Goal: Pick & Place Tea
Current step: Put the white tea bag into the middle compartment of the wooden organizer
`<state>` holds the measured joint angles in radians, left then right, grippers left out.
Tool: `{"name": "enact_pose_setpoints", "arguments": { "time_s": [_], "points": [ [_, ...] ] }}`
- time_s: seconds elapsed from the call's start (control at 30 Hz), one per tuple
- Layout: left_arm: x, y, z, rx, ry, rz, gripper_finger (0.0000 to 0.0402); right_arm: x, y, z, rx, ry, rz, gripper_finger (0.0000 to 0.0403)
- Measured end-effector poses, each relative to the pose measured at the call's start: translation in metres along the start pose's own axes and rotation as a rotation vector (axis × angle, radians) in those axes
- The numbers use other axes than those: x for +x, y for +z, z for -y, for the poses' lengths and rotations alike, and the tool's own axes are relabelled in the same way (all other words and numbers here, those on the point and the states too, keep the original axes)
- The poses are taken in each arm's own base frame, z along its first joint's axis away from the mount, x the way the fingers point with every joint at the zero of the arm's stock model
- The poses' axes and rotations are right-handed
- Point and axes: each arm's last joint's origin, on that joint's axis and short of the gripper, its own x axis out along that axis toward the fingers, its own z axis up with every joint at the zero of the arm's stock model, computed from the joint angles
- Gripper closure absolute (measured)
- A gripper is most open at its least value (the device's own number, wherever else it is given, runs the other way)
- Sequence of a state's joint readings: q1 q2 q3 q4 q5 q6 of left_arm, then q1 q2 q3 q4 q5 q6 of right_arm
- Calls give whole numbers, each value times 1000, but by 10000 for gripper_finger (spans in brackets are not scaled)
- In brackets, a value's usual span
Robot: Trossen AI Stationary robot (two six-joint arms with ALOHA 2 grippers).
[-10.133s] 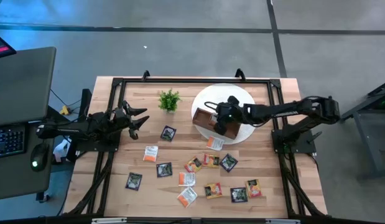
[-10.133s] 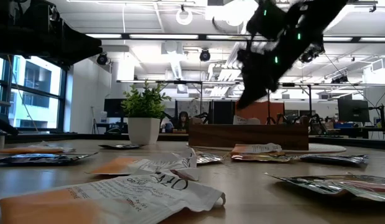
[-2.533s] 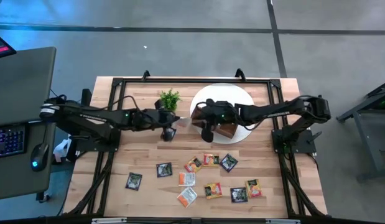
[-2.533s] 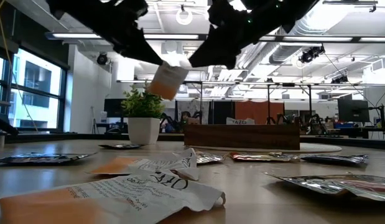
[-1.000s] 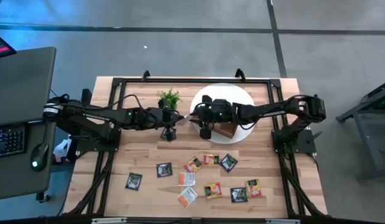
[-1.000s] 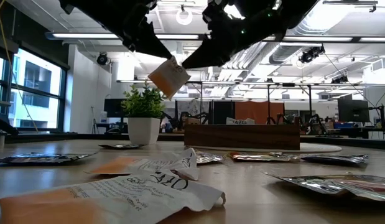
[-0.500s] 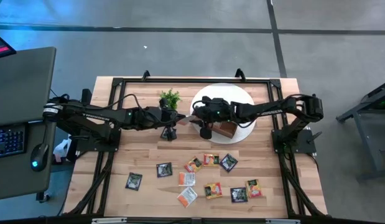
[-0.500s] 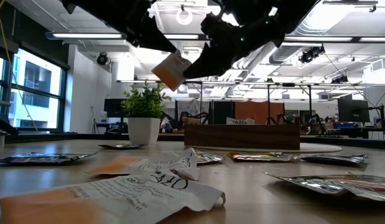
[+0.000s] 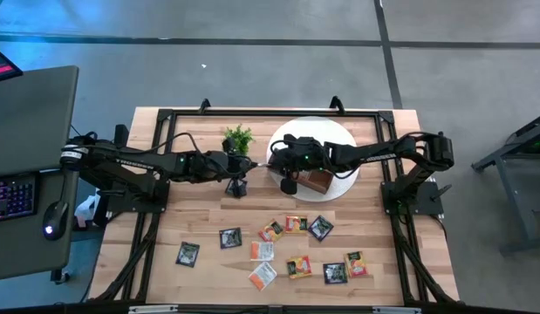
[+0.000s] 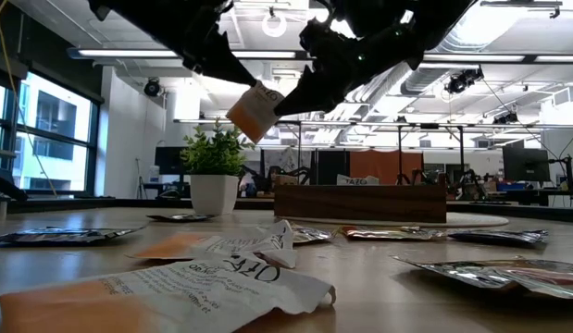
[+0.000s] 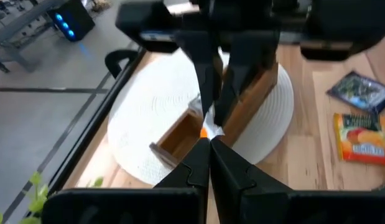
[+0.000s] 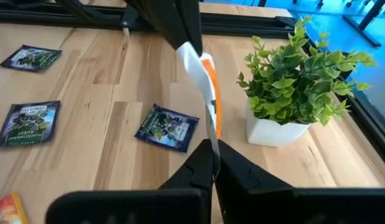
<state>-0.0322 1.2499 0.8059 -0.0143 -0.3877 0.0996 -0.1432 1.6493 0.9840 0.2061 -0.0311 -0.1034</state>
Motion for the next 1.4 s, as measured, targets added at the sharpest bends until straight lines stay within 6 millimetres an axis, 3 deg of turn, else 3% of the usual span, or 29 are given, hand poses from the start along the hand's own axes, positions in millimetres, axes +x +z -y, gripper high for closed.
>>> {"name": "enact_pose_setpoints", "arguments": {
  "time_s": [0.17, 0.3, 0.4, 0.57, 0.7, 0.8, 0.93, 1.4],
  "points": [
    [0, -3, 0, 11, 1, -29, 387, 0, -6, -1, 37, 10, -62, 399],
    [0, -6, 0, 21, 15, -57, 349, -4, -16, -2, 62, 18, -179, 397],
    [0, -7, 0, 27, 16, -74, 306, -17, -13, -1, 63, -19, -307, 400],
    [0, -6, -2, 1, 94, -65, 256, -53, 12, 7, 139, -144, -514, 401],
    [0, -6, -4, -3, 149, -63, 248, -65, 1, 17, 287, -192, -682, 401],
    [0, -6, -4, -4, 150, -63, 248, -64, -16, 21, 333, -189, -732, 401],
    [0, -6, -4, -4, 150, -63, 247, -57, -27, 28, 393, -121, -663, 402],
    [0, -6, -4, -4, 153, -63, 247, -48, -41, 36, 456, -110, -693, 397]
  ]
}}
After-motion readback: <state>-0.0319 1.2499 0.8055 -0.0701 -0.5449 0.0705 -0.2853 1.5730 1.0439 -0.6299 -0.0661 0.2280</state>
